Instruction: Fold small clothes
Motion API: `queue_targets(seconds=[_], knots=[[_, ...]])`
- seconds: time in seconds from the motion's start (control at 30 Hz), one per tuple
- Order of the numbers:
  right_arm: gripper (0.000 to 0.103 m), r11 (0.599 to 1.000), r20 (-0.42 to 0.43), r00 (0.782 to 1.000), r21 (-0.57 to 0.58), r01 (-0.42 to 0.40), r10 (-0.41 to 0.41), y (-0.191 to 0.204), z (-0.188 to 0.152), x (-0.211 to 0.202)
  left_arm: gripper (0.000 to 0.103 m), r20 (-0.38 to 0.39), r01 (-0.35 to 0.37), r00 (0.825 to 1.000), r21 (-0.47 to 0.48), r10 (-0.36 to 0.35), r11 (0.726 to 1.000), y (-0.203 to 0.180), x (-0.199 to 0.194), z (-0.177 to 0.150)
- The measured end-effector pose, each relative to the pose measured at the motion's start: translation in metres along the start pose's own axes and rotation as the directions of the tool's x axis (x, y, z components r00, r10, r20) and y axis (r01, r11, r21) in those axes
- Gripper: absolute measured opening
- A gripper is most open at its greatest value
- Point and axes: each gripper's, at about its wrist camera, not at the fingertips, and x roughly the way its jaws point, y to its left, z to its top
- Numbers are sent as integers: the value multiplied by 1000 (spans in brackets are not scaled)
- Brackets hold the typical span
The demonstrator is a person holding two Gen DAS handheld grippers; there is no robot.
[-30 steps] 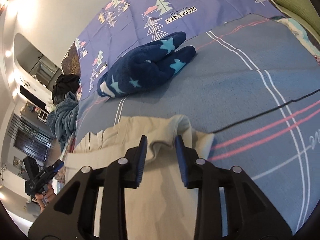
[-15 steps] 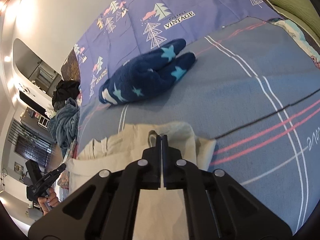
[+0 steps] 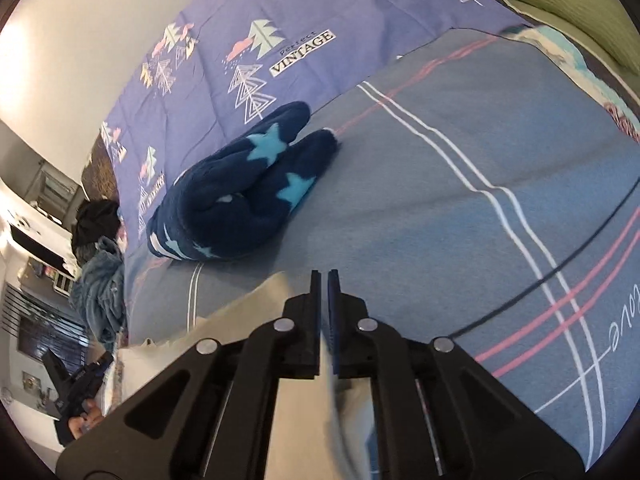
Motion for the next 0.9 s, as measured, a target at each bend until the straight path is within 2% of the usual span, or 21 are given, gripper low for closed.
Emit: queue_targets(seconds=[0.1, 0.13, 0.17, 0.2, 0.23, 0.27, 0.37, 0.43, 0.47, 0.53, 0.57, 0.63, 0.7, 0.73, 0.83, 0.9], knots=[[18, 1000, -9, 1000, 0, 2, -2, -11, -5, -5, 20, -13, -13, 1000, 7, 14, 1000, 8, -2, -10], [19, 1000, -20, 1000, -8, -6, 6, -12, -8, -6, 23, -18, -12, 1000, 8, 12, 1000, 10, -3, -13], [24, 1000, -34, 999, -20, -16, 15, -12, -11, -6, 26, -25, -6, 1000, 10, 6, 1000, 13, -3, -15], [35, 999, -55, 998, -39, -28, 26, -10, -15, -6, 32, -33, 3, 999, 12, -2, 1000, 14, -3, -18], [41, 998, -68, 997, -58, -38, 34, -7, -17, -5, 41, -39, 11, 999, 16, -10, 1000, 15, -3, -20], [50, 995, -85, 995, -91, -52, 44, -2, -19, -3, 43, -42, 18, 999, 18, -17, 1000, 14, -2, -21], [55, 988, -100, 994, -148, -50, 36, 13, -20, 3, 48, -77, 75, 994, 35, -72, 997, 7, 7, -18], [59, 985, -119, 992, -166, -53, 33, 22, -18, 13, 48, -91, 54, 995, 59, -49, 997, -2, 18, -16], [58, 984, -136, 990, -173, -53, 30, 25, -17, 20, 47, -101, 58, 994, 63, -51, 996, -6, 24, -17], [10, 981, -146, 989, -190, -28, 0, 31, -19, 31, 2, -117, 65, 992, 89, -54, 994, -13, 31, -18], [2, 979, -127, 992, -203, -1, -26, 34, -20, 31, 2, -101, 54, 994, 112, -43, 992, -18, 30, -19], [2, 977, -37, 999, -212, -20, 12, 38, -21, 14, 2, -35, 55, 998, 145, -51, 988, -24, 16, -21], [2, 976, 36, 997, -208, -59, 68, 37, -17, -7, 2, 30, 107, 993, 146, -113, 983, -24, -5, -19], [2, 978, 44, 996, -195, -72, 82, 34, -14, -10, 2, 55, 115, 991, 149, -124, 982, -24, -12, -17], [3, 986, -14, 999, -157, -49, 47, 25, -8, 12, 4, 47, 52, 997, 167, -61, 985, -25, -2, -11], [12, 992, -51, 998, -126, 25, -31, 17, -14, 29, 10, -2, -2, 1000, 178, 2, 984, -22, 15, -13]])
